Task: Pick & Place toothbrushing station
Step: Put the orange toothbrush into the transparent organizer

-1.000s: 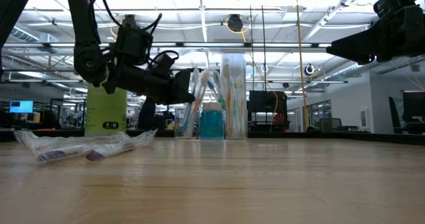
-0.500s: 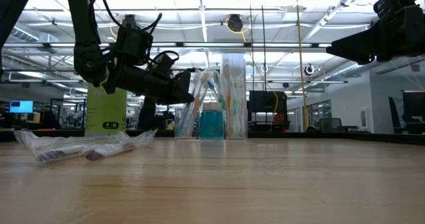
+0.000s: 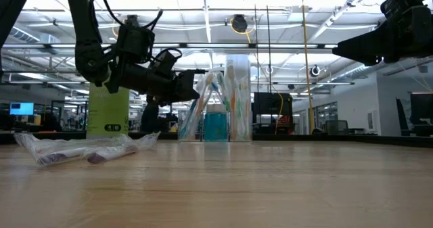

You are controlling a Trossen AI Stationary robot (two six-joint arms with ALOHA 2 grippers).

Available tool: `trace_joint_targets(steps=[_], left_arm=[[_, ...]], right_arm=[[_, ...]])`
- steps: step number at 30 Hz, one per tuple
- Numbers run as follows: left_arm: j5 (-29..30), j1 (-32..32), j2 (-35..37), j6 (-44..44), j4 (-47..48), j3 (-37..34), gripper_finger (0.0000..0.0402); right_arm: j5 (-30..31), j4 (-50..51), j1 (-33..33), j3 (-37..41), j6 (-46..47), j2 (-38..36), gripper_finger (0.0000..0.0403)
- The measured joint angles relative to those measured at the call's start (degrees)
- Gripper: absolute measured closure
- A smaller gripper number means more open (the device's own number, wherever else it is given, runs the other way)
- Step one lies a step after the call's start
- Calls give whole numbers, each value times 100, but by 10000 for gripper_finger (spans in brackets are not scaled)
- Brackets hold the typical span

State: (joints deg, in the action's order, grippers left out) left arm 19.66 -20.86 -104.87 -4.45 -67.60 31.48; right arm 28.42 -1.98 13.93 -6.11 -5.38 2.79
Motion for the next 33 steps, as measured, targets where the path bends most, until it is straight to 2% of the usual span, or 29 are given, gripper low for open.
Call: trace_joint_targets(steps=[10,16,24,29,33], left_arm=[[7,138,981,585,267,0,213],[4,531,2052,843,1345,0,213],[47,1557,3509,839,3346,0,213],[620,2480,4270,47,4980,0,213],[856,3204,4689,-1548,6897,294,213]], right_arm=[[0,0,0,0,-1,2,220],[0,0,0,0,1,2,220],[2,0,0,0,1,2,220],[2,0,0,0,1,2,220],[1,0,0,0,1,2,220]])
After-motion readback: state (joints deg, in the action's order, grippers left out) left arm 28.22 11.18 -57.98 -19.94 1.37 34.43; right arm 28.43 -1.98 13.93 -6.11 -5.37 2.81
